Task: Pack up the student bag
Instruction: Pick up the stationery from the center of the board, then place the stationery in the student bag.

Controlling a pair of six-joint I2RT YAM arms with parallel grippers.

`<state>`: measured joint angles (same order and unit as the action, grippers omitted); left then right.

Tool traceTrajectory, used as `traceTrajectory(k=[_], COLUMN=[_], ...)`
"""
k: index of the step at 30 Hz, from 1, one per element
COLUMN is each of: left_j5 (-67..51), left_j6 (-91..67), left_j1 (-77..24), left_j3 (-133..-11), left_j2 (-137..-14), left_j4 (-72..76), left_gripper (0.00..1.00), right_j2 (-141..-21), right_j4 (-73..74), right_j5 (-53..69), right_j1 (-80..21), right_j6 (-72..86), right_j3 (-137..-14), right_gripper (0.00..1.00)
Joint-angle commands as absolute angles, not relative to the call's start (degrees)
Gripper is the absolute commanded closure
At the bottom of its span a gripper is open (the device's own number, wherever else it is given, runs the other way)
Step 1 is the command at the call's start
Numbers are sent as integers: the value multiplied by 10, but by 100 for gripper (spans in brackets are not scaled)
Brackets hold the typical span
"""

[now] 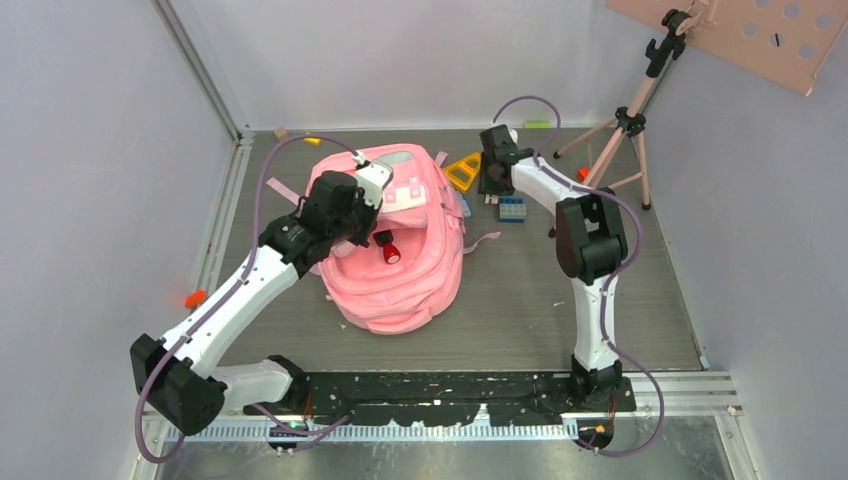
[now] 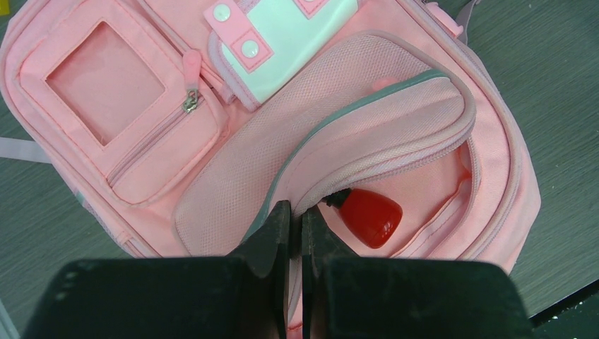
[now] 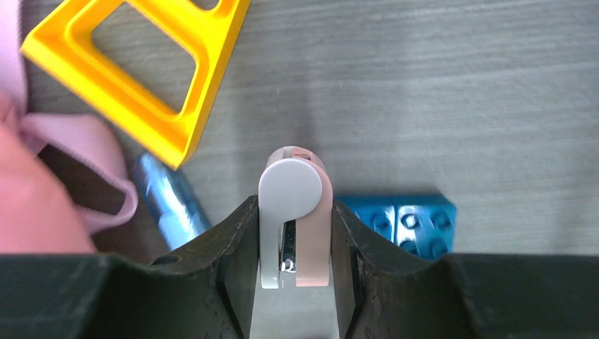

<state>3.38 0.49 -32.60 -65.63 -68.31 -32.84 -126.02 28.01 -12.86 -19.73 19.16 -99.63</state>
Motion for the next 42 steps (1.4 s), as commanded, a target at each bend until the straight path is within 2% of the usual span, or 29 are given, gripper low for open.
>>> traceTrajectory(k=[1, 6, 15, 19, 24, 31, 42], left_j5=[50, 44, 18, -7, -52, -72, -101], left_j6=[7, 4, 3, -20, -28, -28, -40], left_j1=[-317, -317, -312, -303, -292, -287, -276], left_j3=[-659, -659, -663, -667, -667, -663, -662], left_j2=[-662, -665, -669, -669, -664, -656, -648], left_j4=[-286, -285, -286, -286, -279, -273, -264], left_gripper=[100, 100, 100, 100, 100, 100, 100], right_j2=[-1123, -999, -797, -764, -762, -845, -953], right_j4=[258, 246, 224, 194, 101, 41, -7], right_j5=[-119, -126, -161, -159, -165, -182, -232], right_j1=[-210, -237, -390, -465, -560, -653, -680], right_j6=[188, 194, 177, 184, 197, 166, 124], right_j3=[-951, -851, -726, -706, -679, -702, -727], right_gripper=[59, 60, 60, 60, 60, 61, 61])
